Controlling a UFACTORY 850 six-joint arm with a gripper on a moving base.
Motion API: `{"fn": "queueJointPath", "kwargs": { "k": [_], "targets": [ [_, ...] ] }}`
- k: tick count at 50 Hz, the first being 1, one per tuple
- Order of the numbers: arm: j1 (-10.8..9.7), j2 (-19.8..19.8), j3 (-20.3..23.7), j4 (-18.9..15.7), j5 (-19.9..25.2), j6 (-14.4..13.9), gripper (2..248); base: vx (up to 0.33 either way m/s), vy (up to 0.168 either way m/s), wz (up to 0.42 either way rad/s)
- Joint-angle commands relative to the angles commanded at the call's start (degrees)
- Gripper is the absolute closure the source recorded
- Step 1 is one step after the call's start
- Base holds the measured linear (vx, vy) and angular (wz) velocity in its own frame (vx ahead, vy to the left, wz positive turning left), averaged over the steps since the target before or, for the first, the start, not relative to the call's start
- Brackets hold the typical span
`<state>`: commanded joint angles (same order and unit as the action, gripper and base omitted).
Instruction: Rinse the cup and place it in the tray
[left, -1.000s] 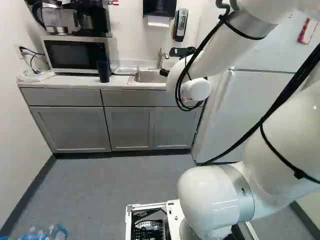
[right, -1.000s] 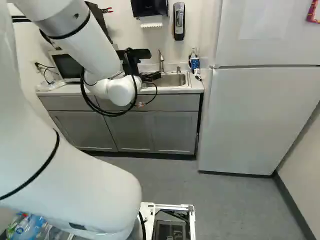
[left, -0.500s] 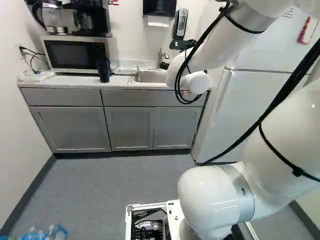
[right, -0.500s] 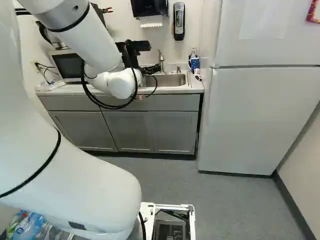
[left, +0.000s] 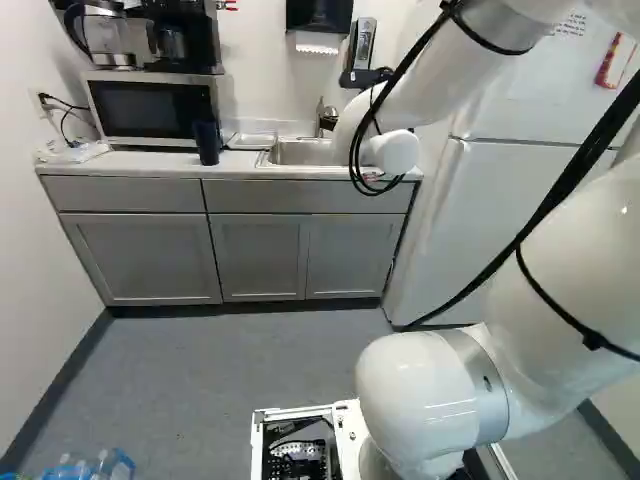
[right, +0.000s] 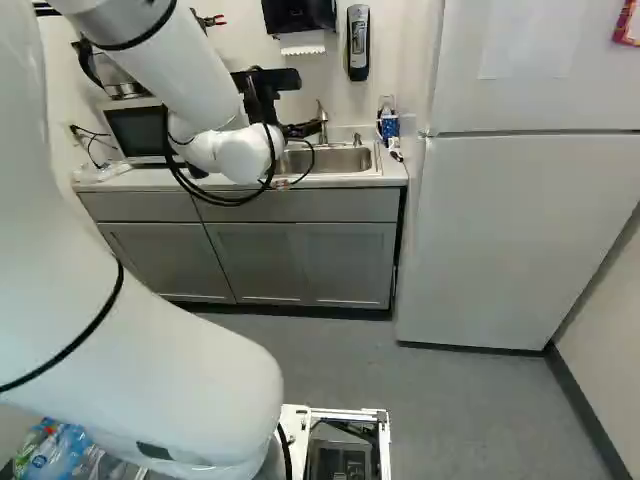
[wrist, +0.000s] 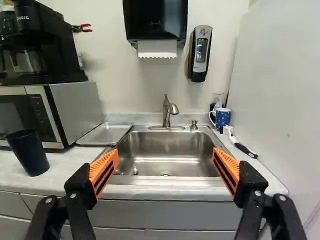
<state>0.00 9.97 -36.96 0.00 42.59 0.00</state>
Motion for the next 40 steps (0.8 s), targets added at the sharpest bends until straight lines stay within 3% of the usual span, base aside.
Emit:
{"fn": "queueJointPath", "kwargs": {
  "k": [40],
  "targets": [
    [0.0, 0.52, -4.4, 0.0, -7.27, 0.0, 3, 0.0, 0.0, 0.0]
  ]
}}
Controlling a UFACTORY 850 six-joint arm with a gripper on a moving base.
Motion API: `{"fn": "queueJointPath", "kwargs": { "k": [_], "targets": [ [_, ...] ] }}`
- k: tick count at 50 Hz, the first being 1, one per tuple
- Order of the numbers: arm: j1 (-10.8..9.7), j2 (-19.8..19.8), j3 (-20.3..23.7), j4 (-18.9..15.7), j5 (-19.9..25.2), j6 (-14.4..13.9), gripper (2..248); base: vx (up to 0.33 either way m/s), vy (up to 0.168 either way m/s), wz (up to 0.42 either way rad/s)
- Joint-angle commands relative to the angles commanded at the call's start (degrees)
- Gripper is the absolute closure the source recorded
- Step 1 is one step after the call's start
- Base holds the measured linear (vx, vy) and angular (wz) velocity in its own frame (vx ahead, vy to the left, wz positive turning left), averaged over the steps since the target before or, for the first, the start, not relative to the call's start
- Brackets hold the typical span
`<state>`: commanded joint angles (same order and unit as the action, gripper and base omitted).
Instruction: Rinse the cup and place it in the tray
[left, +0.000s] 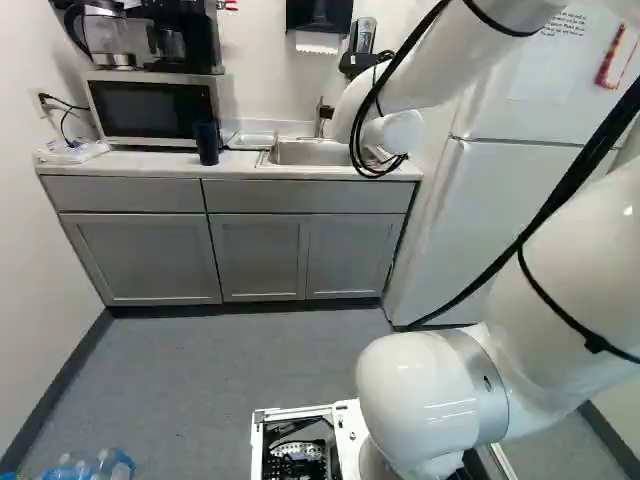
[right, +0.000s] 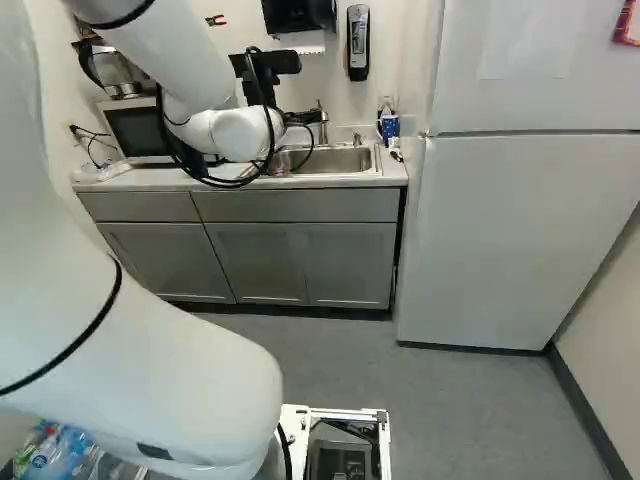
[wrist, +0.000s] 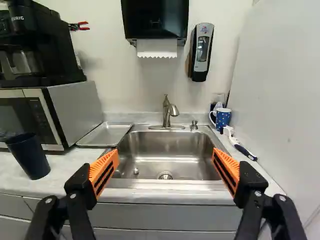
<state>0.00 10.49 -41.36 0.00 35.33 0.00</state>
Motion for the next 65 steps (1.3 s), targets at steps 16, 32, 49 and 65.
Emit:
{"fn": "queueJointPath", "kwargs": {
  "k": [16, 32, 49, 65],
  "targets": [
    [0.0, 0.28, -1.67, 0.0, -2.96, 0.0, 3, 0.0, 0.0, 0.0],
    [0.0, 0.51, -3.38, 0.0, -5.89, 0.0, 3, 0.0, 0.0, 0.0],
    [0.0, 0.68, -5.25, 0.0, -7.95, 0.0, 3, 0.0, 0.0, 0.0],
    [0.0, 0.78, -7.06, 0.0, -10.22, 0.0, 3, 0.0, 0.0, 0.0]
  ]
}}
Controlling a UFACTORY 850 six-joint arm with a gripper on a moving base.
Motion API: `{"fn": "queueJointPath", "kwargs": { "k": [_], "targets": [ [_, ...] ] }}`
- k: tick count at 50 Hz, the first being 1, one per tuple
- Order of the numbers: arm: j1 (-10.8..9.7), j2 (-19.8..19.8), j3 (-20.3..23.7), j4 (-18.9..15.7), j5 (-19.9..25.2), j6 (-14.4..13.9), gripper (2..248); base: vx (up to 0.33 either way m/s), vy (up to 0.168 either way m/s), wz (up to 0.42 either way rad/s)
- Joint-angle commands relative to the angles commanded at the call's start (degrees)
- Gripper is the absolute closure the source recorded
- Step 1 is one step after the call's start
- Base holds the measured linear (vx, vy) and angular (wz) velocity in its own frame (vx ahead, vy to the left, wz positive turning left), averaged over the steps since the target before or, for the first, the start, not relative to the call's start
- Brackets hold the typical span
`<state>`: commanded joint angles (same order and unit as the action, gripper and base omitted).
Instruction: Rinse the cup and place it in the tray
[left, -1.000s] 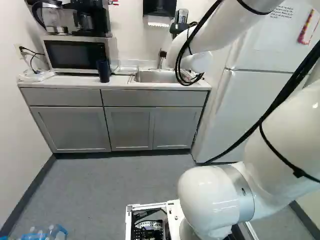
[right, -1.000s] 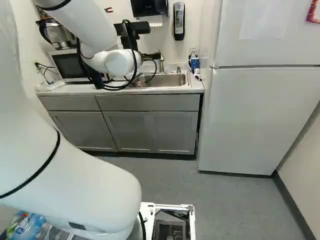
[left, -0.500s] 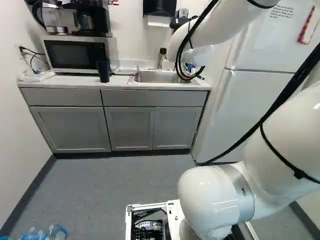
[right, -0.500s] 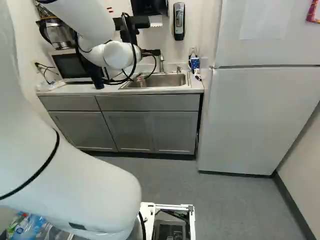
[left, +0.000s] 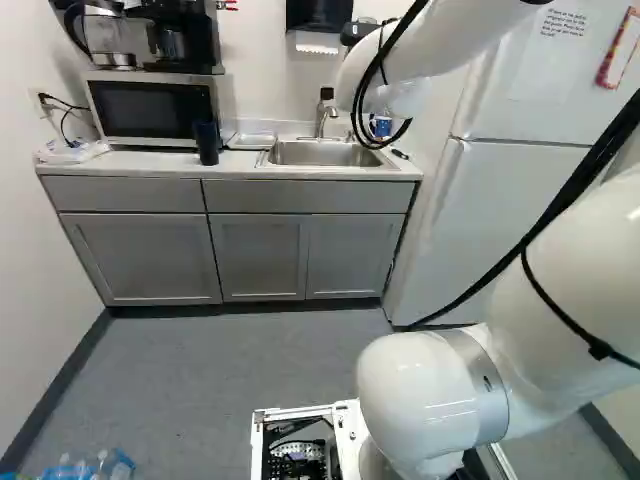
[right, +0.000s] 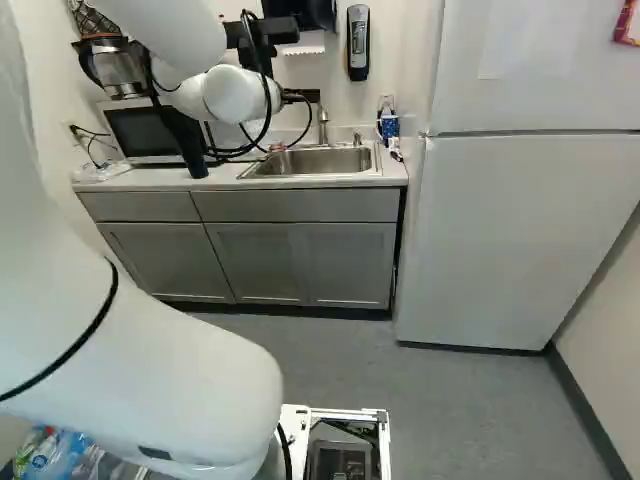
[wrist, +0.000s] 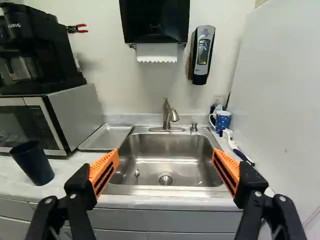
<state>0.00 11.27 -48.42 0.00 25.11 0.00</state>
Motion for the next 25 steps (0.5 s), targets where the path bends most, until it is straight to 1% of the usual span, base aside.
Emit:
{"fn": "queueJointPath", "kwargs": {
  "k": [14, 25],
  "targets": [
    [0.0, 0.02, -1.64, 0.0, -0.44, 0.0, 3, 0.0, 0.0, 0.0],
    [0.0, -0.08, -1.72, 0.0, -0.44, 0.0, 3, 0.0, 0.0, 0.0]
  ]
}}
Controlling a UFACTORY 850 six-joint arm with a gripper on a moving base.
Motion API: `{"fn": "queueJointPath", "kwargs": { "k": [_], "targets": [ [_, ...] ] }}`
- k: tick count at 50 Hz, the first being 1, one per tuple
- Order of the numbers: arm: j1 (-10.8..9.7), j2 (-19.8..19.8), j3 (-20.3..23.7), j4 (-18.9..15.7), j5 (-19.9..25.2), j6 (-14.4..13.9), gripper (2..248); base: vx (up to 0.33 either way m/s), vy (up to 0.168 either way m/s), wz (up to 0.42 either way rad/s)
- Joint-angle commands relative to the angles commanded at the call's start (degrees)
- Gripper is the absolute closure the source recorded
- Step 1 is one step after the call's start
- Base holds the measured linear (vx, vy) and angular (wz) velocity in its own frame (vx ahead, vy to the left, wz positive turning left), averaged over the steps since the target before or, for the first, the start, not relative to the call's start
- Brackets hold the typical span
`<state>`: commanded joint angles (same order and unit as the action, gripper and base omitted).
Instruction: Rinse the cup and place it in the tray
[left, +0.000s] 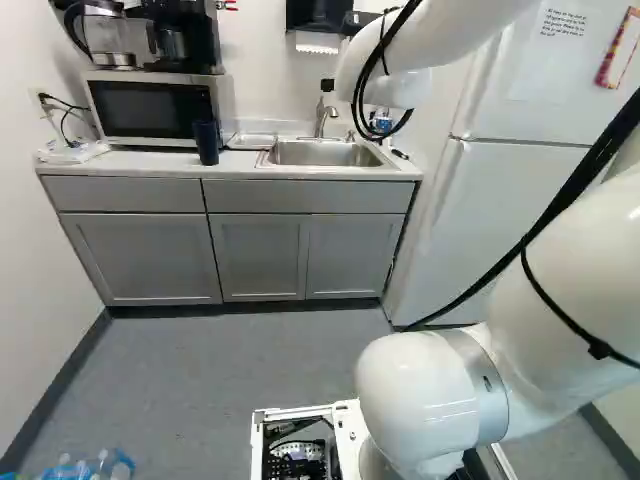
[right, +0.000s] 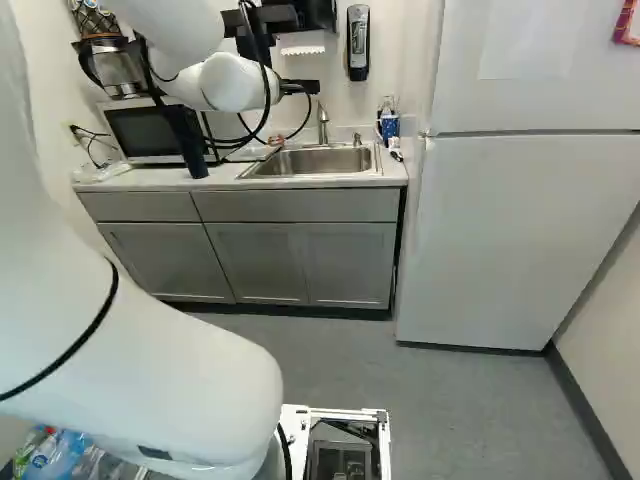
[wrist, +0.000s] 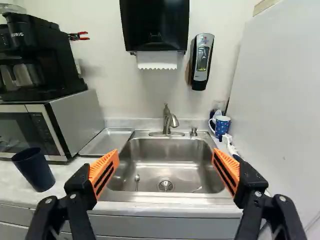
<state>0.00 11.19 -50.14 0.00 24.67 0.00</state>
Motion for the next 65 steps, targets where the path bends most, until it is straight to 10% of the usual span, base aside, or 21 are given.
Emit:
{"fn": "queueJointPath", "kwargs": {
  "k": [65],
  "targets": [
    [0.0, 0.0, 0.0, 0.0, 0.0, 0.0, 3, 0.18, -0.027, -0.008]
  ]
}}
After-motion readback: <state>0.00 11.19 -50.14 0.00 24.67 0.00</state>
